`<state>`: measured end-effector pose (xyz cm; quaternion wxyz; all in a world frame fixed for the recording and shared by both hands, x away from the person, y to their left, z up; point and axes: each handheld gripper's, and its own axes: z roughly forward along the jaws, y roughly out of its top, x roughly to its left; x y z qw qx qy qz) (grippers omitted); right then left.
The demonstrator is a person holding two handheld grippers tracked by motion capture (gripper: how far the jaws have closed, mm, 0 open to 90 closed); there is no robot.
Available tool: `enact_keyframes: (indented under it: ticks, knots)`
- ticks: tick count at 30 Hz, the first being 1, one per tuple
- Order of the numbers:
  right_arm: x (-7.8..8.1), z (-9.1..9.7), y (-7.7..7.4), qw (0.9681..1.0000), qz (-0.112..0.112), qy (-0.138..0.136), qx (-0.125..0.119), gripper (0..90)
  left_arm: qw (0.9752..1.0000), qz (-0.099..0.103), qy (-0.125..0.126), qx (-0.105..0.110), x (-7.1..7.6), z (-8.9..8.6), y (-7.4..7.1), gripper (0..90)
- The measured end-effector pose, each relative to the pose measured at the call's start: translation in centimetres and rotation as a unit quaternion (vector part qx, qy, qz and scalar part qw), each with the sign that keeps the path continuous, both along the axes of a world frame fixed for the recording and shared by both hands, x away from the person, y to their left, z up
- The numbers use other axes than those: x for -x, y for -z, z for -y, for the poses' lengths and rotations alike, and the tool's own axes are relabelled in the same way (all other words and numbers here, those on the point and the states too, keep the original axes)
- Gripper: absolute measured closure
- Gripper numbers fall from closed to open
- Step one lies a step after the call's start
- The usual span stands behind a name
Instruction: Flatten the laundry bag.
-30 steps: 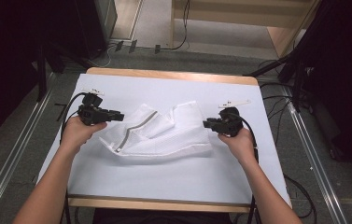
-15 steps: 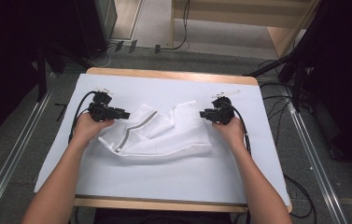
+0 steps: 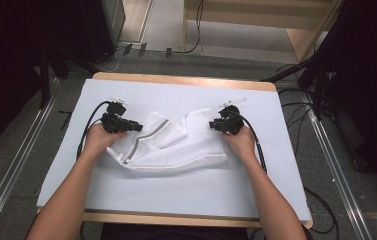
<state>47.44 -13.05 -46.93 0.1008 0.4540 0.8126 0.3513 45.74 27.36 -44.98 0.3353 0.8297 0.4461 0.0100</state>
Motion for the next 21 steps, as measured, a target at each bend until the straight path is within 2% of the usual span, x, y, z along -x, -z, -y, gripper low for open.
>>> enact_keyframes:
  ticks: [4, 5, 7, 9, 15, 21]
  knots:
    - [0.18, -0.15, 0.10, 0.9997, 0.018, 0.004, 0.018, 80.0, 1.0000, -0.006, 0.005, 0.000, 0.10, 0.23, 0.12, 76.9]
    - [0.20, -0.13, 0.10, 0.9997, 0.017, 0.005, 0.018, 81.8, 0.9999, -0.014, 0.003, 0.007, 0.07, 0.17, 0.22, 79.5]
    - [0.20, 0.00, 0.08, 0.9998, 0.010, 0.007, 0.014, 89.4, 0.9999, -0.013, -0.004, 0.004, 0.06, 0.09, 0.27, 85.9]
    - [0.14, 0.14, 0.13, 1.0000, 0.004, 0.007, 0.004, 90.0, 0.9999, -0.009, -0.006, -0.003, 0.10, 0.15, 0.25, 90.0]
    - [0.08, 0.18, 0.04, 0.9999, -0.002, 0.010, 0.001, 90.0, 0.9999, -0.012, -0.007, -0.004, 0.10, -0.04, 0.15, 90.0]
    - [0.08, 0.49, -0.12, 0.9998, -0.011, 0.015, -0.001, 90.0, 0.9997, -0.016, -0.016, 0.012, 0.08, -0.76, -0.15, 90.0]
